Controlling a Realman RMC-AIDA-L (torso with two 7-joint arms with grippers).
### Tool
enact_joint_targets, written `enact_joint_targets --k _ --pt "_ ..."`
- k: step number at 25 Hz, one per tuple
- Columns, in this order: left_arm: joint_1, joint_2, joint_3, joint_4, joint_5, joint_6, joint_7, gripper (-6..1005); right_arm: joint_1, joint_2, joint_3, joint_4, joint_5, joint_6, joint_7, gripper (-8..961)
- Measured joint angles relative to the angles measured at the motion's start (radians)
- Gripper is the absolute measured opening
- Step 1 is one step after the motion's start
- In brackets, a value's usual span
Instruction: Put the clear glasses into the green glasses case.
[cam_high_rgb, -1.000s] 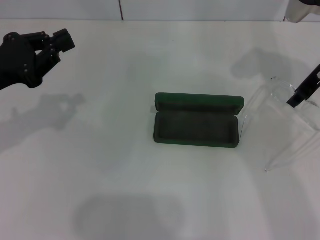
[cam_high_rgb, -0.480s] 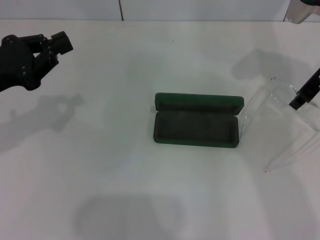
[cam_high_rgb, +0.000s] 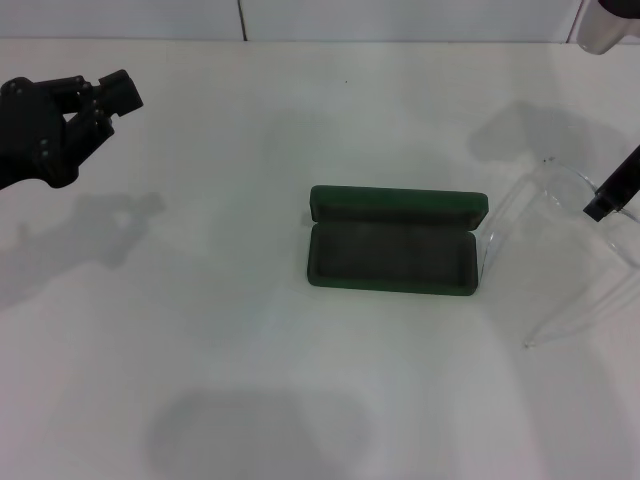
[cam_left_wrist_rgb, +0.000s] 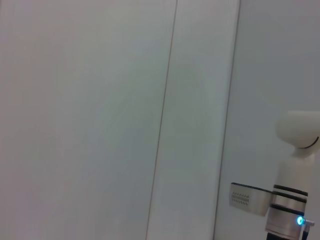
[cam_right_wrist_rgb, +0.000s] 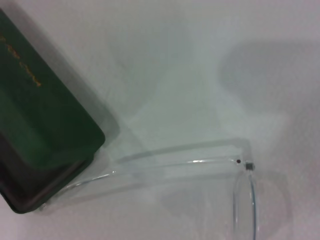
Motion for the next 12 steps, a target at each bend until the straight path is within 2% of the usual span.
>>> enact_joint_targets --k 4,12 --pt "0.001 0.000 0.000 0.002 -0.001 0.001 0.000 68 -0.005 0.000 0.001 0.002 0.006 0.002 0.000 117" --pt "0.014 0.000 0.000 0.010 -0.003 0.004 0.000 68 -0.006 -0.002 0.001 0.007 0.013 -0.017 -0.001 101"
